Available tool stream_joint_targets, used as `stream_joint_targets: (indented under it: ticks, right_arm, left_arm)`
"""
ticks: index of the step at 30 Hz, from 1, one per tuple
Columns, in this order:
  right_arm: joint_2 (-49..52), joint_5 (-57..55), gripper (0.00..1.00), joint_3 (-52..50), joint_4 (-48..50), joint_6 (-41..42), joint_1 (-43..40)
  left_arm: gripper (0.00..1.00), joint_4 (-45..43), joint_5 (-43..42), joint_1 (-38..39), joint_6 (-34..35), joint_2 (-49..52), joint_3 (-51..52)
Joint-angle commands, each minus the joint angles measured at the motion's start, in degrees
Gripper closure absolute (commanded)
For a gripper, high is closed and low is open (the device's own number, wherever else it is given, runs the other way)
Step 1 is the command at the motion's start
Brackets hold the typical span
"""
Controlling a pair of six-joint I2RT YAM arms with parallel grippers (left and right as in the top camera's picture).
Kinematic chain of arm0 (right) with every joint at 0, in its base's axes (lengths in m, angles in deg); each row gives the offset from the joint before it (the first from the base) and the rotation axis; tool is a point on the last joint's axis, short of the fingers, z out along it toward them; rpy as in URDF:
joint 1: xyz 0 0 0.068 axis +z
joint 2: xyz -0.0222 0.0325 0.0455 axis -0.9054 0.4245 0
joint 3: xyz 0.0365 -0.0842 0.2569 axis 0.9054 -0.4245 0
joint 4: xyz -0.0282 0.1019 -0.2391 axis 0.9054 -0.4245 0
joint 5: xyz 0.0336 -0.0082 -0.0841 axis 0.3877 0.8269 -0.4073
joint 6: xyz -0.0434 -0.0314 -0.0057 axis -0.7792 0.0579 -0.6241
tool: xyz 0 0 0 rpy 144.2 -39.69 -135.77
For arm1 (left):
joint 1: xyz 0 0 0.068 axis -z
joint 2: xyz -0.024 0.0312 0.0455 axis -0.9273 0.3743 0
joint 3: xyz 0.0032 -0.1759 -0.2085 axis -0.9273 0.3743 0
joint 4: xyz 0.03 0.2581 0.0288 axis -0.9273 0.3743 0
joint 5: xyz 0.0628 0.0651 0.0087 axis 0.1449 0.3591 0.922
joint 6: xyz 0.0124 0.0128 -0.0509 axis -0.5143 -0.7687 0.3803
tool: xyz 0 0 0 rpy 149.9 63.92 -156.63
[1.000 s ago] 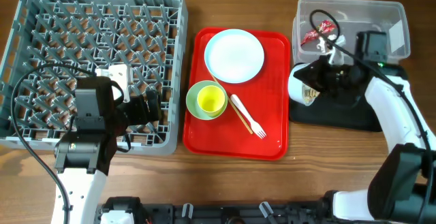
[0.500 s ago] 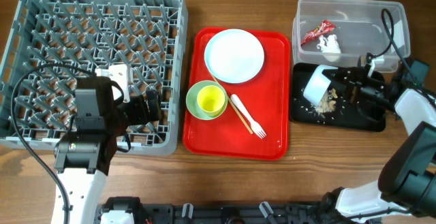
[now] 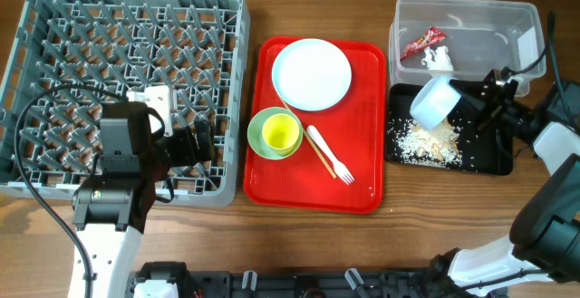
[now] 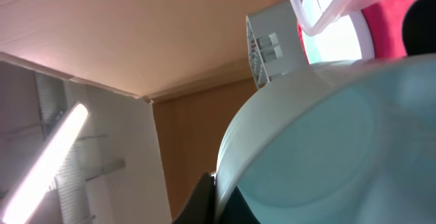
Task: Sort waste into correct bins and load items into the dishwasher rack
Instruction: 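Tip the blue bowl over the black tray to dump the rice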
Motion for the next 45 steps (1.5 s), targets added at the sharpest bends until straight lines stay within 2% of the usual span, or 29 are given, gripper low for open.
stream_joint_targets:
  ticks: [1,5,10,12,14,15,21,24,29,34,38,40,45]
  right_arm:
    - [0.61,3.50,0.96,0.02,2.56,6.16,-0.17]
    - [0.61,-0.13,0.96,0.02,3.93,6.01,-0.15]
    - [0.61,-13.64,0.95,0.02,0.59,0.33,0.52]
    - [0.61,-9.03,0.95,0.02,1.92,-9.70,1.55]
    - [0.59,3.72,0.96,0.02,3.82,-24.79,2.75]
    - [0.46,2.80,0.96,-0.04,1.25,-26.40,3.41]
    - [0.20,-12.76,0.96,-0.04,-3.23,-19.61,5.75]
    - [-2.12,-16.72,0.95,-0.02,-4.50,-20.85,8.46]
    - [-11.56,-27.65,0.96,0.57,-5.53,-20.81,14.99]
    - [-20.96,-44.68,0.95,1.11,-7.02,-24.15,25.77]
    - [-22.18,-61.99,0.96,1.11,-10.10,-28.41,35.63]
    - [-22.14,-65.77,0.96,1.11,-10.32,-29.49,40.00]
    - [-22.14,-70.42,0.96,1.11,-8.66,-29.83,43.47]
  left_arm:
    - [0.00,-0.17,0.31,-0.22,0.13,0.04,-1.16]
    - [0.00,-0.17,0.31,-0.22,0.13,0.04,-1.16]
    - [0.00,-0.17,0.31,-0.22,0.15,0.07,-1.16]
    - [0.00,-0.17,0.31,-0.22,0.13,0.04,-1.16]
    - [0.00,-0.17,0.31,-0.22,0.13,0.04,-1.16]
    - [0.00,-0.17,0.33,-0.22,0.13,0.07,-1.16]
    - [0.00,-0.15,0.31,-0.22,0.13,0.04,-1.16]
    - [0.00,-0.17,0.33,-0.22,0.13,0.07,-1.16]
    - [0.00,-0.17,0.31,-0.22,0.13,0.07,-1.16]
    - [0.00,-0.20,0.31,-0.22,0.13,0.07,-1.16]
    - [0.00,-0.20,0.31,-0.22,0.13,0.07,-1.16]
    - [0.00,-0.17,0.31,-0.22,0.13,0.07,-1.16]
    - [0.00,-0.17,0.31,-0.22,0.15,0.07,-1.16]
